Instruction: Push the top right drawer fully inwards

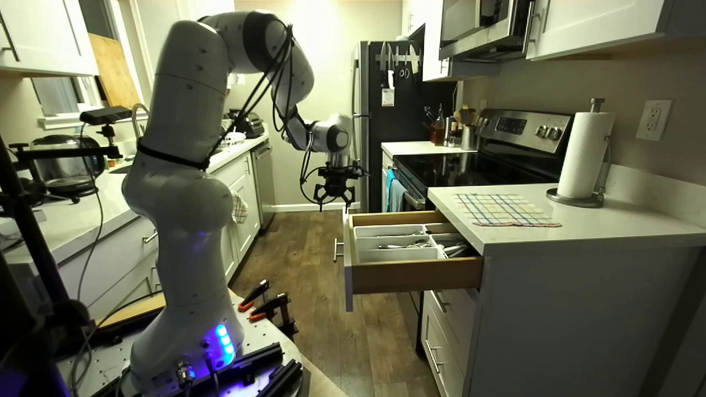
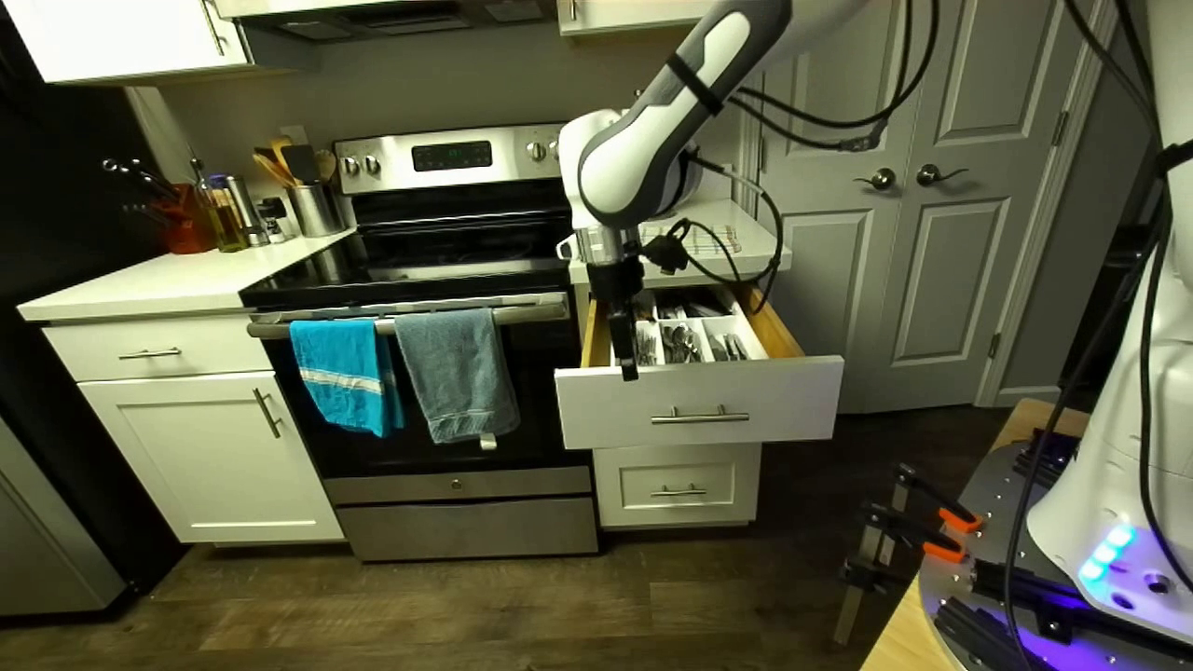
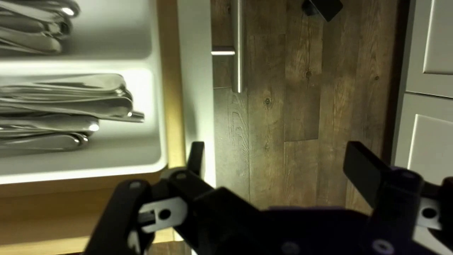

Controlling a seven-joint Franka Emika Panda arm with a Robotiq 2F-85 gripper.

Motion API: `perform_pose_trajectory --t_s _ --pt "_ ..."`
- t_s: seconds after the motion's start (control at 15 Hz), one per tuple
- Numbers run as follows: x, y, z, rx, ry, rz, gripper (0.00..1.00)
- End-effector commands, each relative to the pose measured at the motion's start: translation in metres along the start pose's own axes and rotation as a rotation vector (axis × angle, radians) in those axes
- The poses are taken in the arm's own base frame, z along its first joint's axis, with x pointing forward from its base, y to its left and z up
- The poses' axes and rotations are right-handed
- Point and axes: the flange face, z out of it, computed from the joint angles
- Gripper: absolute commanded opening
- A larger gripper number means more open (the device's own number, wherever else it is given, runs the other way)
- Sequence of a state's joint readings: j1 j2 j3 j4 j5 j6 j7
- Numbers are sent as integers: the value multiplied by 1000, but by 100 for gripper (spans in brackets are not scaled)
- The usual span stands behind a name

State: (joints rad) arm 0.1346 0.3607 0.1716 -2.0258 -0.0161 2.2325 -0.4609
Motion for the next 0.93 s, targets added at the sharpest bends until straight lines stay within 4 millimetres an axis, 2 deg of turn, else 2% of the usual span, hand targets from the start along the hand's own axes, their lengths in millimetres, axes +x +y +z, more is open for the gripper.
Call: perform_pose_trajectory --t_s 0.0,0.13,0.4,0.6,0.87 --pt "37 2 24 165 90 -63 100" --pt "51 2 30 221 118 -82 100" --pt "66 9 37 250 138 -92 100" --pt "72 13 39 187 122 -86 100" --pt "73 20 27 58 94 -98 100"
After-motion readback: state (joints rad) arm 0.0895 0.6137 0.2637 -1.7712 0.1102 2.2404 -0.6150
